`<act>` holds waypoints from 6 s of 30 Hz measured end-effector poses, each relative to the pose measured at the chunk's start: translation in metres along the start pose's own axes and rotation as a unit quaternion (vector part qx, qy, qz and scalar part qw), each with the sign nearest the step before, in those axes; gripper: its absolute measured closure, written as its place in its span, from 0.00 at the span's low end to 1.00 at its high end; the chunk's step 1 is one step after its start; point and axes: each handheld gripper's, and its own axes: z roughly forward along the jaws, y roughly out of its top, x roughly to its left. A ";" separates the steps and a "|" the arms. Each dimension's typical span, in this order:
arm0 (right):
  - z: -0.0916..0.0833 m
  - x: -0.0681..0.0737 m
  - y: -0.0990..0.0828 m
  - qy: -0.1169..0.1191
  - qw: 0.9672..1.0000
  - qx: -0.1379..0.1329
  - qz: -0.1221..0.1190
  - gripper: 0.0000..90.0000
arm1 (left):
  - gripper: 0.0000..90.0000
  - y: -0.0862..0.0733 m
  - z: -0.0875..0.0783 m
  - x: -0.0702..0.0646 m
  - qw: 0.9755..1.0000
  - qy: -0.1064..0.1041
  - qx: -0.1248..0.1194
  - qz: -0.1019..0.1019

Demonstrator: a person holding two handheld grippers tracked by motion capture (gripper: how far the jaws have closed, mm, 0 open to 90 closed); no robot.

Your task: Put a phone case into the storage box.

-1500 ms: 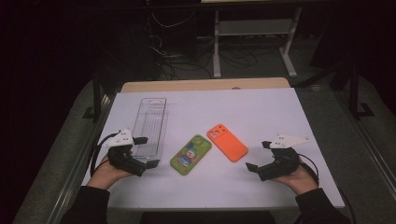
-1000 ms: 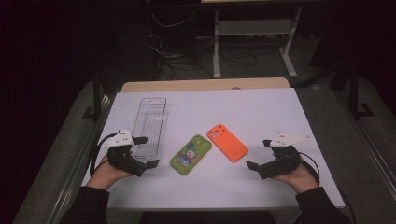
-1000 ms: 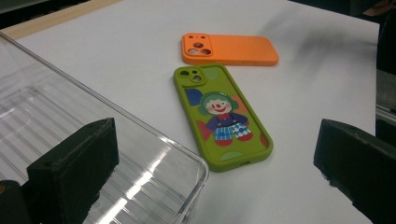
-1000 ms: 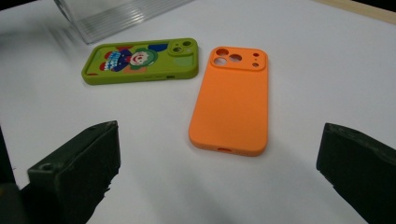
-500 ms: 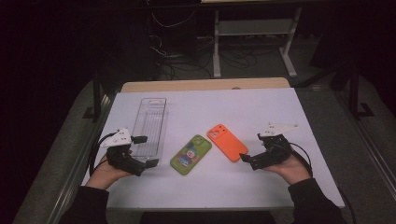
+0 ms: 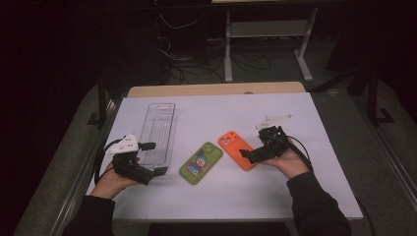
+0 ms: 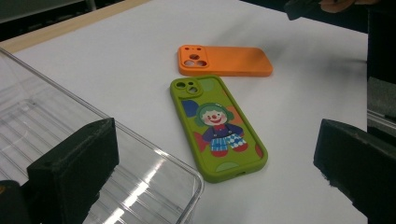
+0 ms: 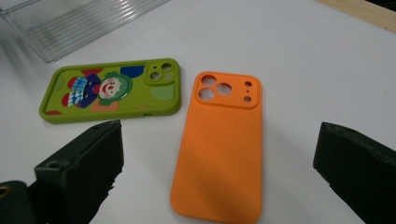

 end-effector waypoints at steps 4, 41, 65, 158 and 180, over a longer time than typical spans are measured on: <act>0.009 -0.002 0.007 -0.004 1.000 0.013 0.004 0.00 | 0.00 0.000 -0.001 0.000 1.000 0.001 0.000 0.001; 0.089 -0.004 0.005 -0.030 0.981 0.193 0.008 0.00 | 0.00 0.000 0.000 -0.002 1.000 -0.006 -0.005 -0.009; 0.093 -0.002 -0.001 -0.032 0.977 0.211 0.002 0.09 | 0.00 0.001 0.001 -0.004 1.000 -0.011 0.001 -0.006; 0.028 0.029 0.011 0.137 0.945 0.157 -0.253 0.17 | 0.00 0.081 0.115 -0.040 0.976 -0.145 0.090 0.139; 0.025 0.062 0.018 0.177 0.921 0.161 -0.308 0.17 | 0.00 0.069 0.133 -0.052 0.956 -0.175 0.164 0.168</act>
